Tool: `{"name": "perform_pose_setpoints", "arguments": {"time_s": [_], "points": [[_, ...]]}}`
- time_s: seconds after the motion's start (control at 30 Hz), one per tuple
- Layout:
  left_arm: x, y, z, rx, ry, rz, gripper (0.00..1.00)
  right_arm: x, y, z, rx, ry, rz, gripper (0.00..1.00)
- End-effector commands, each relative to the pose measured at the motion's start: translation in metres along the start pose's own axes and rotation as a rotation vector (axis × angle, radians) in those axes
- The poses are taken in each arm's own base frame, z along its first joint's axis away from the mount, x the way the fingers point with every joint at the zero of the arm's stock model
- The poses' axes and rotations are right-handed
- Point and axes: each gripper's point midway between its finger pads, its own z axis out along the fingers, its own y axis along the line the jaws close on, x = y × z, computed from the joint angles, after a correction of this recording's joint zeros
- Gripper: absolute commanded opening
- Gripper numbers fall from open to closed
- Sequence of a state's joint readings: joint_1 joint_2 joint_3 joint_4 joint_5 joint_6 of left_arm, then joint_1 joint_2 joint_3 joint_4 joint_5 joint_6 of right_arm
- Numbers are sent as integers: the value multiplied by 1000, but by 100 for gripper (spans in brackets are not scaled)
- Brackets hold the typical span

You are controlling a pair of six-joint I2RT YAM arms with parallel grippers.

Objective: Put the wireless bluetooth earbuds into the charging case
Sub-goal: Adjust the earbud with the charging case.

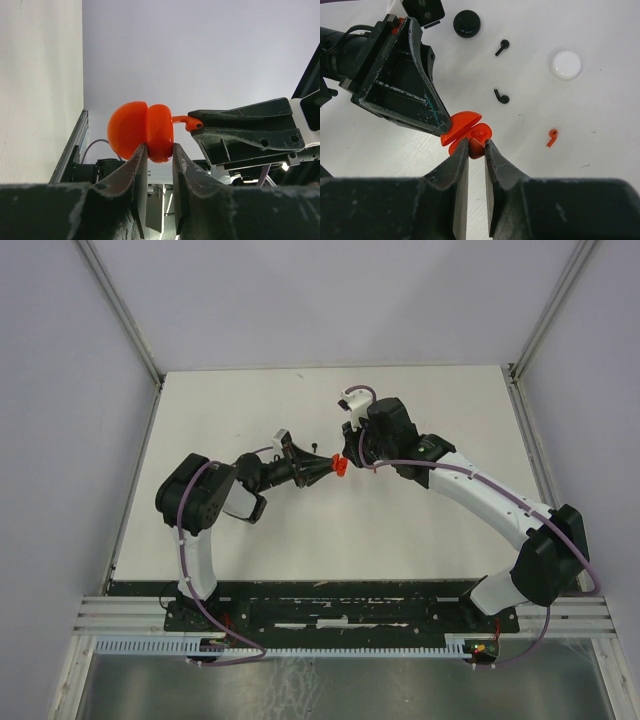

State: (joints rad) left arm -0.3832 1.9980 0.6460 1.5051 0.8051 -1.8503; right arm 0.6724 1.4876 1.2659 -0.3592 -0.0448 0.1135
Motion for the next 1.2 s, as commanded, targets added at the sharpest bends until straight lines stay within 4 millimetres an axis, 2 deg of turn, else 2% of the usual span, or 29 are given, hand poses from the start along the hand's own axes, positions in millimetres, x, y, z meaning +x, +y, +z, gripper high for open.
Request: {"name": "perform_pose_setpoints", "arguments": {"time_s": [0.0,0.57,1.17], "points": [[14,-36,4,96,62,146,3,-13,1,2,-6,-44,-10,20],[18,-47,7,116,80,177,3,-8,2,4,-15,-32,-8,20],[18,-50,8,118,82,187,3,-1,3,6,-23,-12,-6,21]]}}
